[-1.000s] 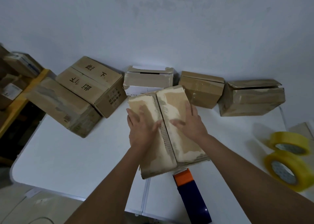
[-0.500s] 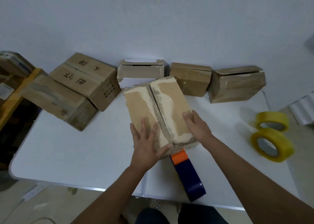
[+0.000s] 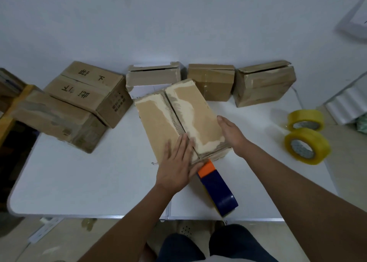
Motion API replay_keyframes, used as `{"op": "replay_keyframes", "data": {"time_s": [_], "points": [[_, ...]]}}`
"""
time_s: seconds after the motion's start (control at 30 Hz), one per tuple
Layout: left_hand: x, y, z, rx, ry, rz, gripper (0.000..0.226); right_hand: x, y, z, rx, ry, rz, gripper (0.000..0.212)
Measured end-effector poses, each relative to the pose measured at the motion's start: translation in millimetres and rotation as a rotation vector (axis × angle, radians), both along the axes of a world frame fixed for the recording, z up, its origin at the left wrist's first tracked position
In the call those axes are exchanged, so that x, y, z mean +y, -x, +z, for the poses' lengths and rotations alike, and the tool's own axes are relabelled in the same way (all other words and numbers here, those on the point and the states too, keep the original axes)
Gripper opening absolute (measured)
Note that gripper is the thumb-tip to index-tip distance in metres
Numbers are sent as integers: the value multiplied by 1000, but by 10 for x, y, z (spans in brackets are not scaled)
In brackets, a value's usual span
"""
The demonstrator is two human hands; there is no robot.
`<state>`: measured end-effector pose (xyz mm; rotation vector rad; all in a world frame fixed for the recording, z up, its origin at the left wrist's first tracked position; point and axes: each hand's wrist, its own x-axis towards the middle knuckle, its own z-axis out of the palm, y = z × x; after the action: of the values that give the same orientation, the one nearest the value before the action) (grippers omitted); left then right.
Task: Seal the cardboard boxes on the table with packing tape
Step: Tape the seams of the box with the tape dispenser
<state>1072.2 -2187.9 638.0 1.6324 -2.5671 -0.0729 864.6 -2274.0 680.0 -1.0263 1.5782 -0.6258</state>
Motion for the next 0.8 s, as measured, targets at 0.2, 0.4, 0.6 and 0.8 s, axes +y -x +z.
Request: {"op": "replay_keyframes", "data": {"time_s": [0.2,0.4,0.6,0.8], "points": [[-42,22,-41,-88,-53,-54,69,156,21,47,81,131,-72,45],[-86,42,-60,-65,-49,-90,70,1098,156,-300,348,167,-271,17],[-108,82,-49,-55,-85,-94,77,1544,-117,-471,345,-199,188,51],[-129,169,-95,-71,-106,-54,71,1619,-39,-413,297,-214,215,56]]}}
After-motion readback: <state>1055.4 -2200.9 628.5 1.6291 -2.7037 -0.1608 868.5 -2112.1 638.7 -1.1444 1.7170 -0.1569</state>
